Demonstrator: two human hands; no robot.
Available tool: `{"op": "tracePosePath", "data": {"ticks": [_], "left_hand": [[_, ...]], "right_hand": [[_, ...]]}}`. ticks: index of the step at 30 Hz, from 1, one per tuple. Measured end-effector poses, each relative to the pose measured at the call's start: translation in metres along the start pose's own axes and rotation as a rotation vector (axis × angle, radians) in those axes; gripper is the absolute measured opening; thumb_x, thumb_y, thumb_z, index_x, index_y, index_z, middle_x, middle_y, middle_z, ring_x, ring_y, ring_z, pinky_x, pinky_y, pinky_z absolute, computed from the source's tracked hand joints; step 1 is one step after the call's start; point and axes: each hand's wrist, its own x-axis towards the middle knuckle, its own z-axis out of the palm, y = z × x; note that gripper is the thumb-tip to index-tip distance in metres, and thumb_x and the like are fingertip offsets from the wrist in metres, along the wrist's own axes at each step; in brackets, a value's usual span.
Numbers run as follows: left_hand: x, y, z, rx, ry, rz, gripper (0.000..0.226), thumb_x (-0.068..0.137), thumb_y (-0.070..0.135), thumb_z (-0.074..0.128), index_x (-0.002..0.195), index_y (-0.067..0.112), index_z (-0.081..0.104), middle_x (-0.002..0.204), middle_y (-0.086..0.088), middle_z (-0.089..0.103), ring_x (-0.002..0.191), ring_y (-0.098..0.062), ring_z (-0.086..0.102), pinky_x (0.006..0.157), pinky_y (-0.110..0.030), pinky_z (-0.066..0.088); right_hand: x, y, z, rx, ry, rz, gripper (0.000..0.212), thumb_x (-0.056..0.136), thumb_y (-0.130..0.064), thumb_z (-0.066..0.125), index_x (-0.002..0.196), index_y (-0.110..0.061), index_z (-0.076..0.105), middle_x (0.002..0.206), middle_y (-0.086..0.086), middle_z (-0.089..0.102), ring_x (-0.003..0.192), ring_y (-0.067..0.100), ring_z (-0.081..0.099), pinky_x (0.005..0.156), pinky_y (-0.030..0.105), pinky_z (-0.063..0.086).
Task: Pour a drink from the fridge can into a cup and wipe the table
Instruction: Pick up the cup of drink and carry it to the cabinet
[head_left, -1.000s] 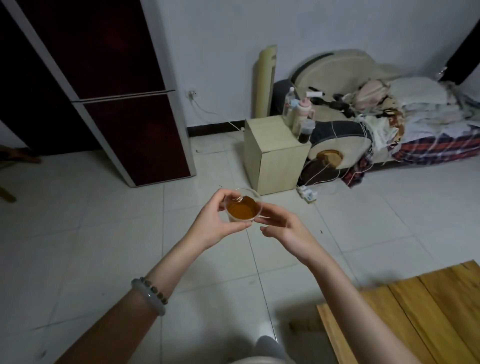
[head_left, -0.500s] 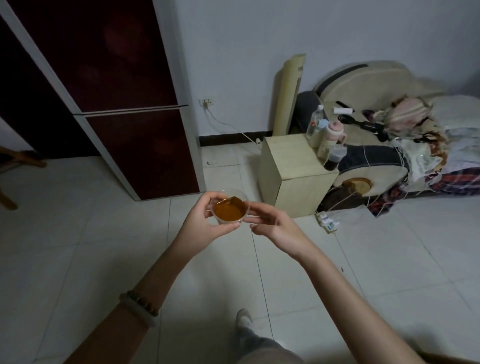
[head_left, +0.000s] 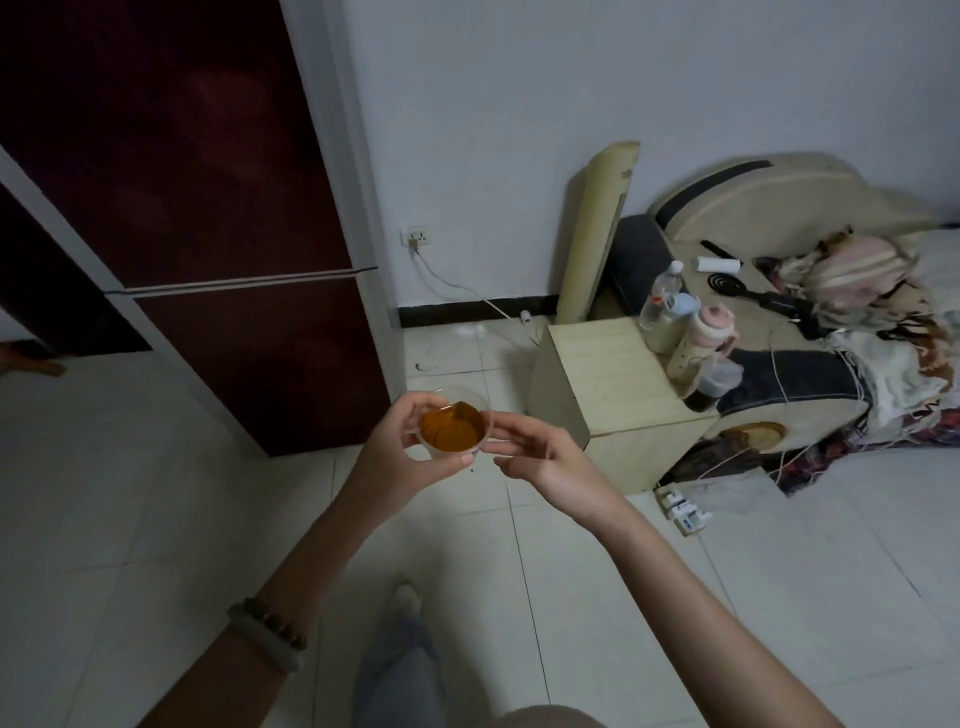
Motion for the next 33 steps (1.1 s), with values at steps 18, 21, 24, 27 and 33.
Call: {"op": "tracePosePath", "data": {"ticks": [18,21,24,27,33], "left_hand": [[0.319,-0.051,-0.064,-0.016,-0.475,0.068,0.063,0.062,0.029,0.085,0.113,0.039,0.05,0.118,0.019,0.057,0.112,0.001,0.052,0.083,-0.007,0.04],[0.356,-0.053,-0.051,-0.037,-0.542,0.072,0.062,0.064,0.024,0.085,0.114,0.038,0.051,0.118,0.018,0.057,0.111,0.002,0.052,0.08,-0.003,0.04],[0.392,-0.055,-0.032,-0.053,-0.587,0.075,0.063,0.064,0.024,0.085,0.115,0.035,0.051,0.119,0.015,0.058,0.112,0.0,0.054,0.085,-0.009,0.042],[0.43,-0.056,-0.008,-0.059,-0.632,0.089,0.063,0.063,0.025,0.085,0.116,0.034,0.052,0.12,0.013,0.059,0.113,-0.005,0.054,0.09,-0.017,0.043],[0.51,-0.048,0.058,-0.055,-0.727,0.133,0.063,0.061,0.025,0.087,0.114,0.033,0.054,0.116,0.01,0.061,0.11,-0.007,0.056,0.094,-0.028,0.047]], "right_hand": [[0.233,-0.05,-0.034,0.057,0.416,0.007,0.053,0.082,0.013,0.049,0.125,-0.018,0.055,0.122,0.004,0.062,0.114,0.015,0.058,0.099,0.037,0.047],[0.254,-0.053,-0.052,0.058,0.473,0.021,0.053,0.081,0.014,0.048,0.123,-0.019,0.055,0.121,0.005,0.062,0.113,0.016,0.058,0.098,0.037,0.048],[0.274,-0.049,-0.076,0.059,0.516,0.031,0.053,0.082,0.012,0.049,0.127,-0.016,0.054,0.122,0.003,0.062,0.114,0.014,0.057,0.098,0.035,0.048],[0.295,-0.045,-0.106,0.071,0.561,0.019,0.054,0.082,0.012,0.049,0.127,-0.017,0.054,0.122,0.001,0.061,0.112,0.011,0.058,0.096,0.03,0.048],[0.329,-0.036,-0.178,0.123,0.698,0.008,0.054,0.078,0.008,0.05,0.124,-0.019,0.057,0.121,-0.001,0.063,0.112,0.012,0.059,0.092,0.029,0.05]]}}
